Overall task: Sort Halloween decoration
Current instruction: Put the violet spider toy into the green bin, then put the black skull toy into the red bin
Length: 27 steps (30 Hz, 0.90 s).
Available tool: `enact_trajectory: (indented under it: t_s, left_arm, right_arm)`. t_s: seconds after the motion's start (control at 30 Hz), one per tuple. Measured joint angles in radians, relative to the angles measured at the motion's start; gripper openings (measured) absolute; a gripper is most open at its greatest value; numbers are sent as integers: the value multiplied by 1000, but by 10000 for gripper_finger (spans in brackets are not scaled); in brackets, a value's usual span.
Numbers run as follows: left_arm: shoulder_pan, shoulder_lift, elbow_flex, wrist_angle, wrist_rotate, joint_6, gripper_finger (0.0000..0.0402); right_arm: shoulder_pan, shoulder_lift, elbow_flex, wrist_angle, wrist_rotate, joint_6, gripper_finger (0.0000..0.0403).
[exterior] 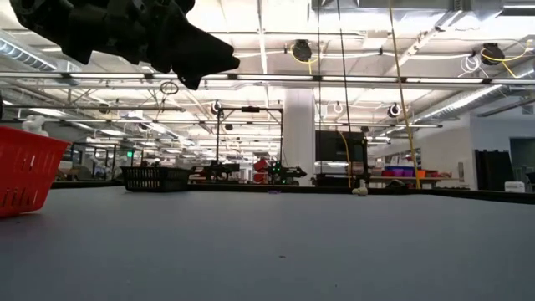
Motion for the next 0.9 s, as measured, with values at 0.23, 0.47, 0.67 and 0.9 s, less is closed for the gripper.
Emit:
enact_trajectory:
  t_s: [0.23,0.47,0.67,0.9]
  left_arm:
    - [1,0,0,23,-6,-6,129]
    - [1,0,0,22,-6,-6,129]
    - [1,0,0,20,-6,-7,129]
    - [-10,0,0,19,-8,72,129]
  right_arm:
    - [101,2,-150,54,-127,270,4]
    - [122,2,-352,285,-126,363,11]
    - [122,2,-374,297,-191,401,69]
    - [100,-5,-205,12,-231,348,127]
